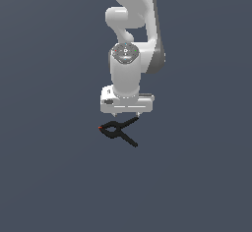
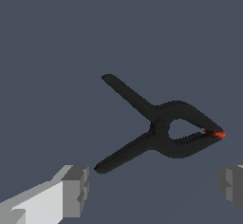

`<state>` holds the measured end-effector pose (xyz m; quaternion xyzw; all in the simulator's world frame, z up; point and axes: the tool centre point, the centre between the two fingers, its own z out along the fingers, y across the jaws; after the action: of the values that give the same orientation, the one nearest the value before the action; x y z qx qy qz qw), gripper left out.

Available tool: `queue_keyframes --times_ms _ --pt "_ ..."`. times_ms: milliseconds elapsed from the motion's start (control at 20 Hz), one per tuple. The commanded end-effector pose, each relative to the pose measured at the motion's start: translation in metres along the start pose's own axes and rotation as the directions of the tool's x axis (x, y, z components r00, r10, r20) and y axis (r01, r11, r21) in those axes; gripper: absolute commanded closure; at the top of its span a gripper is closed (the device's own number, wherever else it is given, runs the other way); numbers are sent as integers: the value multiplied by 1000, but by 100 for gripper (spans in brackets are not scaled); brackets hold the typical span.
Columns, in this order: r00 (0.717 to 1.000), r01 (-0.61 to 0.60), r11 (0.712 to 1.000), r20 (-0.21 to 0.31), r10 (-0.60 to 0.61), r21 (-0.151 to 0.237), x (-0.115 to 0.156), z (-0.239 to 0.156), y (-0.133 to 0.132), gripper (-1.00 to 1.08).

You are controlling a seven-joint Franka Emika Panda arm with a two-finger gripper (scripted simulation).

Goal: Pick up the object and move it to a goal position.

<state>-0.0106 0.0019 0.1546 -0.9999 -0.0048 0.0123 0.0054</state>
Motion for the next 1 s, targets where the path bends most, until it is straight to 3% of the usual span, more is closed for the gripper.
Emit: queue_keyframes --times_ms 0,600,950 --pt "1000 0 1000 0 0 0 0 0 0 -20" --pt "1000 9 1000 -14 -8 29 4 -8 -5 -20" --pt "999 49 996 -11 -49 70 4 -2 -7 -20"
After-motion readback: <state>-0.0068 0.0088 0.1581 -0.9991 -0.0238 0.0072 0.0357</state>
